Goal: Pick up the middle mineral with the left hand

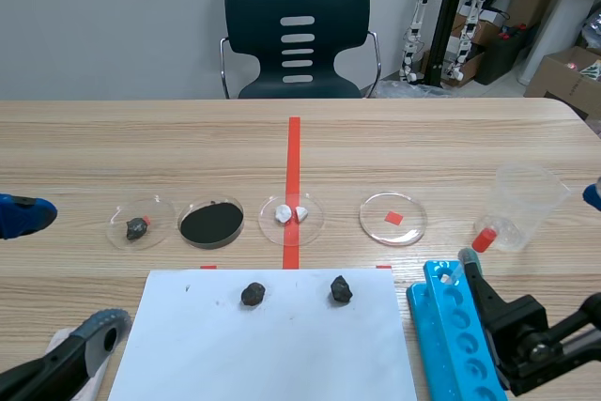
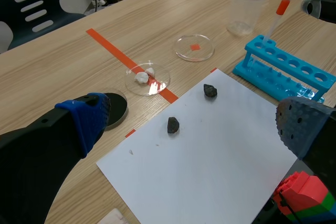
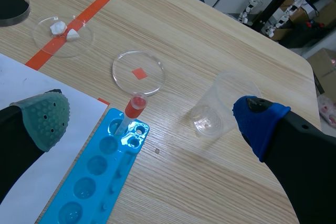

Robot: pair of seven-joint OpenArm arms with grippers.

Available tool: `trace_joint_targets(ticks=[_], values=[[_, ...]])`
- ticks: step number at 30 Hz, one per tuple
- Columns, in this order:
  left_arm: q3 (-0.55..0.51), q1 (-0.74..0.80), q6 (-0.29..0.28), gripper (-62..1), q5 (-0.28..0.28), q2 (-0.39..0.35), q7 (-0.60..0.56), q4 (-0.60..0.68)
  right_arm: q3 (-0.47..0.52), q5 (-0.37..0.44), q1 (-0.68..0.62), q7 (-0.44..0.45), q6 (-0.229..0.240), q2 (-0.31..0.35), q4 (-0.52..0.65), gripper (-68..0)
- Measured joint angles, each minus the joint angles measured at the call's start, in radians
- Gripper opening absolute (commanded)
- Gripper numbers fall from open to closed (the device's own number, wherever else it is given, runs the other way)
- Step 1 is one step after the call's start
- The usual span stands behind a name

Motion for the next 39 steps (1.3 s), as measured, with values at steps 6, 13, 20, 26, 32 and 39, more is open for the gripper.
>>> trace_joint_targets(ticks=[6, 13, 20, 26, 32, 39], values=[[0.000, 0.000, 0.000, 1.4, 0.000, 0.000, 0.000, 0.000, 0.000, 0.000, 0.000, 0.000, 0.000, 0.000, 0.000, 0.4], [0.000, 0.000, 0.000, 1.4, 0.000, 0.000, 0.000, 0.000, 0.000, 0.000, 0.000, 0.000, 0.000, 0.000, 0.000, 0.4], [0.000, 0.000, -0.003, 1.4, 0.000, 0.000, 0.000, 0.000, 0.000, 0.000, 0.000, 0.000, 0.000, 0.000, 0.000, 0.4], [0.000, 0.000, -0.003, 1.4, 0.000, 0.000, 0.000, 0.000, 0.000, 0.000, 0.000, 0.039, 0.000, 0.000, 0.000, 0.4], [0.000, -0.005, -0.003, 1.4, 0.000, 0.000, 0.000, 0.000, 0.000, 0.000, 0.000, 0.068, 0.000, 0.000, 0.000, 0.4], [0.055, -0.107, -0.003, 1.4, -0.010, 0.003, 0.232, -0.001, 0.000, 0.000, 0.000, 0.070, 0.000, 0.000, 0.000, 0.4]])
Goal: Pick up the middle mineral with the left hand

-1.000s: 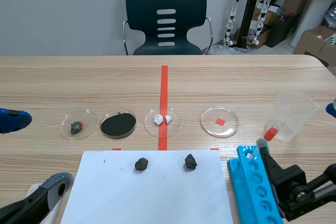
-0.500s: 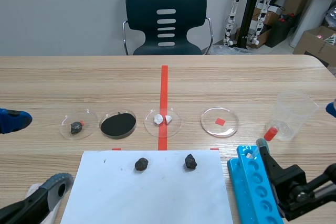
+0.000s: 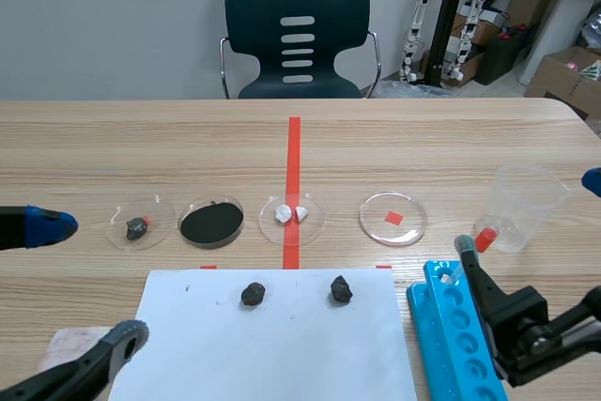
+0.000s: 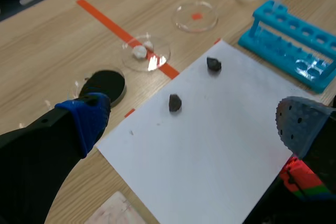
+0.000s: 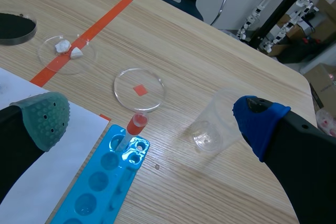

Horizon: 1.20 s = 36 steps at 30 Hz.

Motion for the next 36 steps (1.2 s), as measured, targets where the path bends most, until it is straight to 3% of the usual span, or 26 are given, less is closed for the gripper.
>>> trace_joint_targets(ticks=[8, 13, 20, 24, 27, 31, 33, 36], values=[[0.128, -0.221, 0.016, 1.4, -0.120, 0.091, 0.378, -0.002, 0.000, 0.000, 0.000, -0.001, 0.000, 0.000, 0.000, 0.4], [0.215, -0.351, 0.155, 1.4, -0.148, 0.158, 0.599, -0.002, 0.000, 0.000, 0.000, -0.001, 0.000, 0.000, 0.000, 0.4], [0.370, -0.546, 0.429, 1.4, -0.182, 0.235, 0.910, -0.002, 0.000, 0.000, 0.000, -0.002, 0.000, 0.000, 0.000, 0.4], [0.431, -0.648, 0.554, 1.4, -0.183, 0.286, 1.022, -0.024, 0.000, 0.000, 0.000, -0.002, 0.000, 0.000, 0.000, 0.4], [0.455, -0.725, 0.618, 0.7, -0.179, 0.335, 1.096, -0.101, 0.000, 0.000, 0.000, -0.002, 0.000, 0.000, 0.000, 0.4], [0.482, -0.808, 0.674, 0.3, -0.093, 0.396, 1.171, -0.231, 0.000, 0.000, 0.000, -0.013, 0.000, 0.000, 0.000, 0.4], [0.498, -0.843, 0.705, 0.4, -0.084, 0.414, 1.197, -0.288, 0.000, 0.000, 0.000, -0.014, 0.000, 0.000, 0.000, 0.4], [0.538, -0.886, 0.810, 0.3, -0.007, 0.433, 1.203, -0.358, 0.000, 0.000, 0.000, -0.015, 0.000, 0.000, 0.000, 0.4]])
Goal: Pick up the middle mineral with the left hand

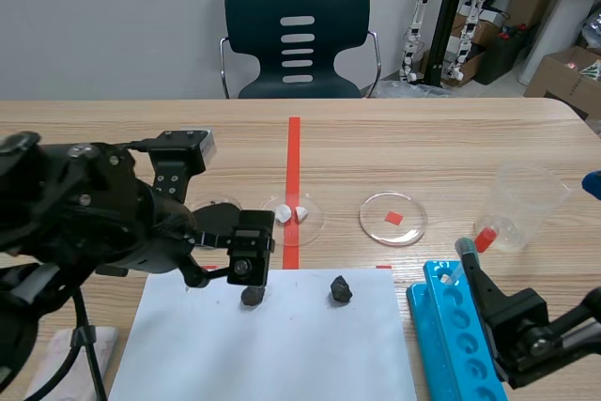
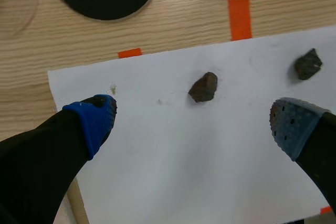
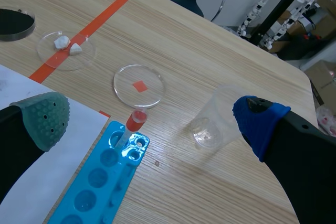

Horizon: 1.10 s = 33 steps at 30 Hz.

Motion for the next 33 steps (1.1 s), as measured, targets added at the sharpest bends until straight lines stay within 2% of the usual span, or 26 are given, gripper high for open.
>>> trace_joint_targets(ticks=[2, 4, 9, 11, 18, 24, 31, 33], values=[[0.025, -0.026, 0.073, 0.3, 0.048, 0.011, 0.041, -0.040, 0.000, 0.000, 0.000, 0.000, 0.000, 0.000, 0.000, 0.4], [0.046, -0.050, 0.114, 0.3, 0.083, 0.016, 0.068, -0.078, 0.000, 0.000, 0.000, 0.000, 0.000, 0.000, 0.000, 0.4], [0.104, -0.106, 0.137, 0.4, 0.108, 0.042, 0.066, -0.146, 0.000, 0.000, 0.000, 0.000, 0.000, 0.000, 0.000, 0.4], [0.122, -0.123, 0.170, 0.4, 0.108, 0.063, 0.067, -0.162, 0.000, 0.000, 0.000, 0.000, 0.000, 0.000, 0.000, 0.4], [0.167, -0.143, 0.177, 0.4, 0.105, 0.105, 0.066, -0.209, 0.000, 0.000, 0.000, -0.002, 0.000, 0.000, 0.000, 0.4], [0.165, -0.167, 0.178, 0.4, 0.110, 0.132, 0.093, -0.327, 0.000, 0.000, 0.000, -0.003, 0.000, 0.000, 0.000, 0.4], [0.164, -0.217, 0.201, 0.4, 0.194, 0.160, 0.114, -0.396, 0.000, 0.000, 0.000, -0.010, 0.000, 0.000, 0.000, 0.4], [0.163, -0.223, 0.201, 0.4, 0.195, 0.168, 0.111, -0.407, 0.000, 0.000, 0.000, -0.010, 0.000, 0.000, 0.000, 0.4]])
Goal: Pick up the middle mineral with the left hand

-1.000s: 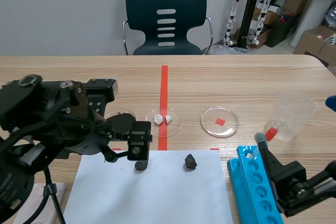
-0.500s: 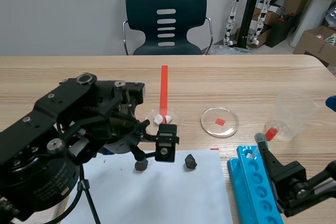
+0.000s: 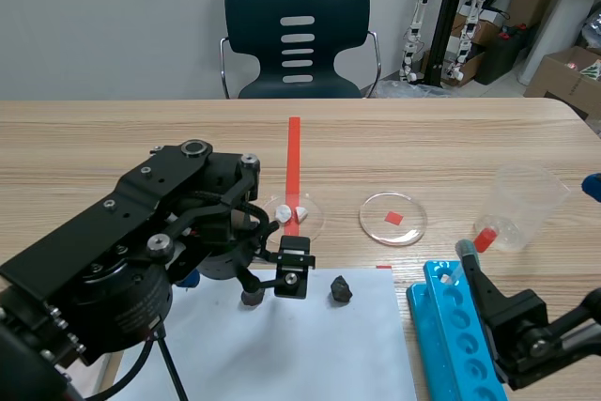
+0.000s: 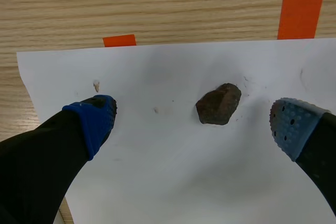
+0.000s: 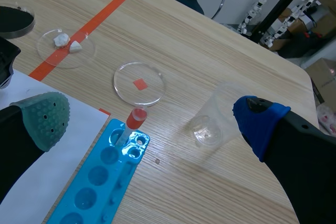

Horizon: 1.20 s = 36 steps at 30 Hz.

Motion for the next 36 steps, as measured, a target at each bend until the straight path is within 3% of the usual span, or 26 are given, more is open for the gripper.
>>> trace_joint_targets(ticks=[14, 20, 36], values=[[0.000, -0.033, 0.003, -0.9, 0.018, 0.045, -0.023, -0.106, 0.000, 0.000, 0.000, -0.017, 0.000, 0.000, 0.000, 0.4], [0.000, -0.033, 0.003, -15.5, 0.021, 0.047, -0.023, -0.106, 0.000, 0.000, 0.000, -0.018, 0.000, 0.000, 0.000, 0.4], [0.006, -0.033, 0.003, -33.0, 0.021, 0.047, -0.018, -0.106, 0.000, 0.000, 0.000, -0.018, 0.000, 0.000, 0.000, 0.4]])
